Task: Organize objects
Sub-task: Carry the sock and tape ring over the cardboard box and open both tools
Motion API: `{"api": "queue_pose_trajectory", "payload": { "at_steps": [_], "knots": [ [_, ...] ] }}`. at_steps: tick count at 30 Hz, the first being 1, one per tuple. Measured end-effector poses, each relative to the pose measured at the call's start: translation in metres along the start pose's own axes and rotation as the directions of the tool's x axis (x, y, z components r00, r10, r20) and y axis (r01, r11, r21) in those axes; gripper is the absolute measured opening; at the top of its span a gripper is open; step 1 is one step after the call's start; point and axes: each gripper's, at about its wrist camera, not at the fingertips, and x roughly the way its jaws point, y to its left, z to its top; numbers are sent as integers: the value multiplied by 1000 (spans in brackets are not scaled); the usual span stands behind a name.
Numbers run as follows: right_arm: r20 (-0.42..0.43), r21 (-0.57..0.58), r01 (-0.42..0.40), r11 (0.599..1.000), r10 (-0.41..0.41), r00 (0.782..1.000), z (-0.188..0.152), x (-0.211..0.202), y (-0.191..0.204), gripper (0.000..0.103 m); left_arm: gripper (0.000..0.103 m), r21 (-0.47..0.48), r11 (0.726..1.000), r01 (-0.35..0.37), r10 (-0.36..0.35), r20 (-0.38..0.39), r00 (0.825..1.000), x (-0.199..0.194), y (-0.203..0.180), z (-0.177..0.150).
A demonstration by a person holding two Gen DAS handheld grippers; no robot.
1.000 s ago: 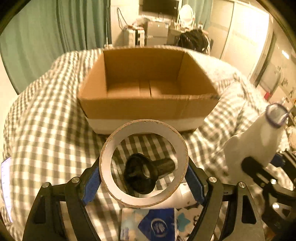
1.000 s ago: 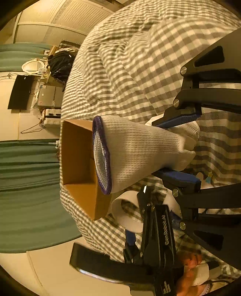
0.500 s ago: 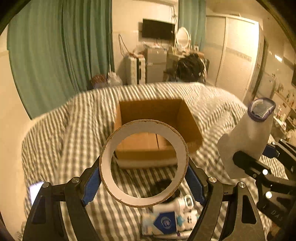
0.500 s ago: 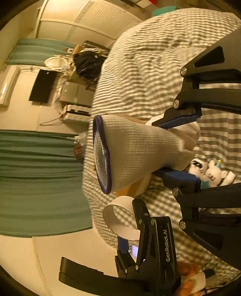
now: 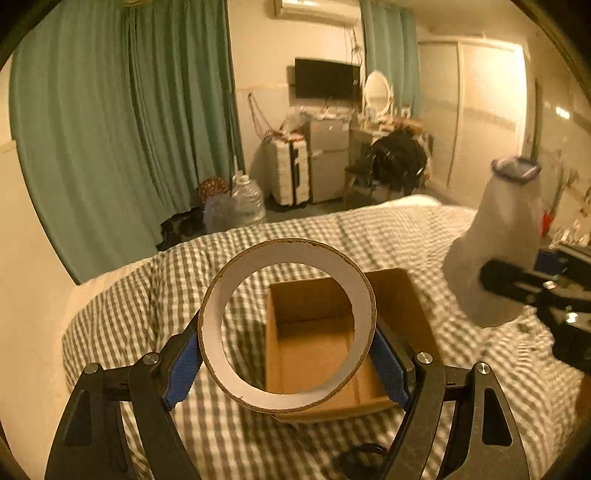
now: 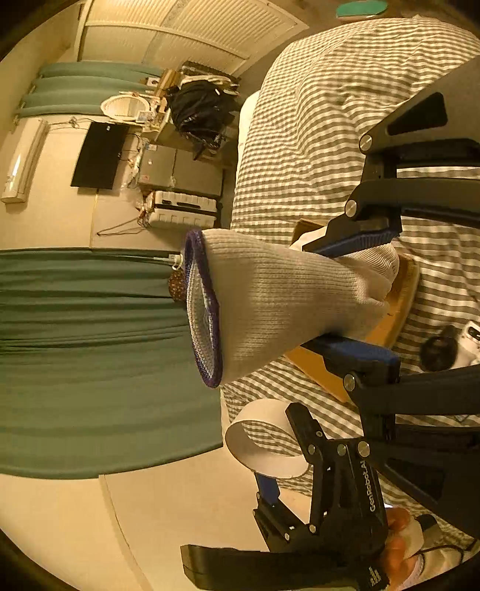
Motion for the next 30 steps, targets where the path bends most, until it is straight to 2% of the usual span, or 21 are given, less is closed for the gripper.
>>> {"api": "queue_pose_trajectory", "payload": {
  "at_steps": [8,13,17,22,27,30],
  "knots": [
    [-104,70,-51,996,58,993,18,78,-27,39,83,12,999,42,-41,-78,996,77,-12,6],
    [-168,108,-62,992,80,983,8,128,-42,38,83,53,997,59,-53,-101,993,108,-27,-1],
    [-197,116,-61,991,83,977,-2,162,-53,38,83,79,996,35,-27,-100,995,132,-38,-7],
    [-224,112,-43,993,68,972,-10,192,-65,38,83,112,992,62,-48,-123,991,160,-45,-14],
    [-234,117,-63,991,89,968,-21,209,-71,37,83,144,985,96,-71,-166,984,183,-53,-23],
    [-238,113,-63,992,88,967,-23,216,-72,38,83,122,981,150,-125,-187,974,183,-50,-25]
  ]
}}
